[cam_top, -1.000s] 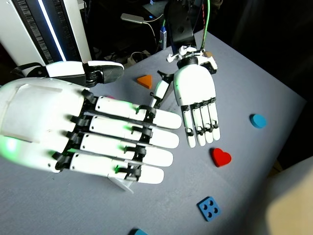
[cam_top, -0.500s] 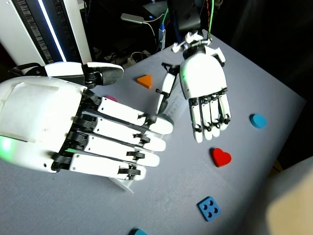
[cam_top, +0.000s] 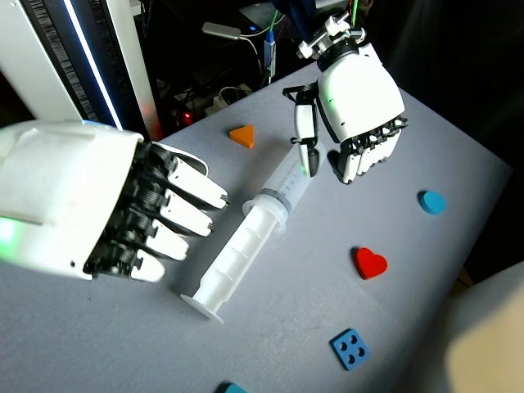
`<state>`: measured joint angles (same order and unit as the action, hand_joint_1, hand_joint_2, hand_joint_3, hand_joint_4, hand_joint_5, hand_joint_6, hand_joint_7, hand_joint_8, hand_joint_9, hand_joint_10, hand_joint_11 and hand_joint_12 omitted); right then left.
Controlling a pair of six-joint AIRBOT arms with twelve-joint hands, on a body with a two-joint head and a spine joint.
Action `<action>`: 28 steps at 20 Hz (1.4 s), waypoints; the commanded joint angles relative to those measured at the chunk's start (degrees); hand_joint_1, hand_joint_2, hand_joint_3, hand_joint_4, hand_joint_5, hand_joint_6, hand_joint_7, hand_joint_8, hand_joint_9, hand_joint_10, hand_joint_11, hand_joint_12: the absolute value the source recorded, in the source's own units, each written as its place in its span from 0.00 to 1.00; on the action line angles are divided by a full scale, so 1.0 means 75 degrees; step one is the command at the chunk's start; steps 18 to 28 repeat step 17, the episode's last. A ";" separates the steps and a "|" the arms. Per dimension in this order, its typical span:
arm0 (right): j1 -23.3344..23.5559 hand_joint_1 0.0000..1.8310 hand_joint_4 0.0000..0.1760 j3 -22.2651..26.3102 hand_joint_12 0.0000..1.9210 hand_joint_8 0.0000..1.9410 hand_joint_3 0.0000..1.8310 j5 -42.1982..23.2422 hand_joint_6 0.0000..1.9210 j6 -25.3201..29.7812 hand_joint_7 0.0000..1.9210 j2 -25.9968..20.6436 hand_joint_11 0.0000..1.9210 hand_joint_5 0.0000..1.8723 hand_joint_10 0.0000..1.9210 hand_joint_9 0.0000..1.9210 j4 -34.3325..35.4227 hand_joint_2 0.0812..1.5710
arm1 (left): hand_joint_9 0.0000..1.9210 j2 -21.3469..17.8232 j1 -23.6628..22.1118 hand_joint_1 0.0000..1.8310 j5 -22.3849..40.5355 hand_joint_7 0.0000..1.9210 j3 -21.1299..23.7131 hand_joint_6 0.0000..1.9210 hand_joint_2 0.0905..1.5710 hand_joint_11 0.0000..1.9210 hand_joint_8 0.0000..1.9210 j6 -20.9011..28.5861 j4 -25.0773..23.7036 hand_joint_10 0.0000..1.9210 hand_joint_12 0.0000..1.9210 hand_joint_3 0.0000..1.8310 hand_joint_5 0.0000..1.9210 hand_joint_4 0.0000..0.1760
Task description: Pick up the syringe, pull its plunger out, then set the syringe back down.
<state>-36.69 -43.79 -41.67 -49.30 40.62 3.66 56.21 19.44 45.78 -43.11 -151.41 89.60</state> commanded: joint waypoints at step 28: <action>0.0131 0.34 1.00 0.0254 1.00 1.00 0.00 0.0126 1.00 0.0452 0.76 -0.0440 0.94 0.68 1.00 0.84 -0.0427 0.92 | 0.81 -0.0044 -0.0025 0.35 -0.0021 0.77 -0.0041 1.00 0.90 0.85 1.00 0.0191 -0.0483 1.00 1.00 0.00 0.72 1.00</action>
